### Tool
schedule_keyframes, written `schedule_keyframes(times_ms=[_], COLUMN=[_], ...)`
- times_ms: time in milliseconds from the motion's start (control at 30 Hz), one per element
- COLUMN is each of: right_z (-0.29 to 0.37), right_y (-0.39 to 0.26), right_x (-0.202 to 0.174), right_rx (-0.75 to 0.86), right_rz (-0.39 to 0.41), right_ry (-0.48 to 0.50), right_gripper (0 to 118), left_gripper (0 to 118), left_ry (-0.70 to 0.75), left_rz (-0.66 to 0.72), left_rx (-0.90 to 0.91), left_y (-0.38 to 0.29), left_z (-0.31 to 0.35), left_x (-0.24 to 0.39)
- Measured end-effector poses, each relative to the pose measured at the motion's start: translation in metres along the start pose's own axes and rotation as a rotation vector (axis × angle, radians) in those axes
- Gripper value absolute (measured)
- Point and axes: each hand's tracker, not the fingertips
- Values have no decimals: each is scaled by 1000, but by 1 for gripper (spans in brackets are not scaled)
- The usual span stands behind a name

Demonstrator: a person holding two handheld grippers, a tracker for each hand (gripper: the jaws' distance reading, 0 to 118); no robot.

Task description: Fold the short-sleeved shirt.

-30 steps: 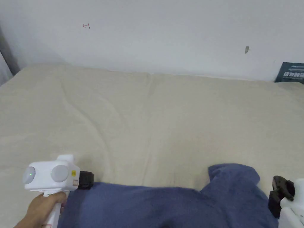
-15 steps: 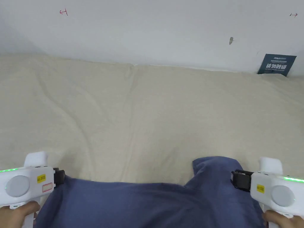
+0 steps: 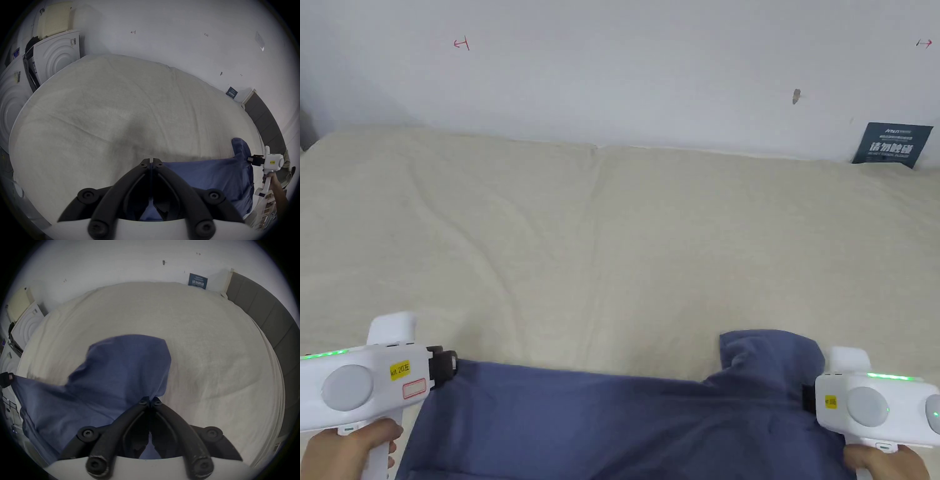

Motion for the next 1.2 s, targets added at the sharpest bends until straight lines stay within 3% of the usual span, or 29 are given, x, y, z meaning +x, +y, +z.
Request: schedule_keyframes(times_ms=[267, 500, 700, 933, 967, 1000, 1033, 1067, 1100, 1133, 1167, 1200], right_z=[135, 215, 208, 160, 157, 157, 160, 165, 172, 179, 188, 198], right_y=[-32, -109, -189, -250, -251, -252, -251, -249, -243, -238, -231, -222], right_x=[18, 32, 33, 32, 32, 30, 28, 25, 24, 21, 18, 15], right_rx=[233, 281, 182, 31, 22, 23, 28, 35, 54, 80, 111, 161], right_rz=[-42, -59, -101, -215, -222, -233, -234, -234, -219, -195, -182, -167], right_ry=[99, 163, 143, 71, 65, 62, 60, 54, 26, 4, -6, -7], right_gripper=[0, 0, 0, 0, 1, 4, 10, 13, 13, 27, 50, 71], left_gripper=[2, 2, 2, 2, 5, 17, 40, 51, 51, 82, 101, 107], left_ry=[6, 28, 54, 100, 102, 108, 107, 103, 90, 78, 56, 14], left_rz=[17, 34, 61, 67, 73, 84, 95, 109, 124, 138, 147, 143], left_rx=[56, 30, -96, -203, -197, -184, -171, -167, -159, -159, -142, -80], left_y=[-20, -67, -137, -191, -194, -194, -193, -191, -187, -183, -177, -171], left_z=[66, 101, 100, 68, 67, 69, 71, 73, 77, 81, 90, 99], left_x=[-1, -23, -38, -54, -54, -54, -55, -54, -53, -49, -45, -40])
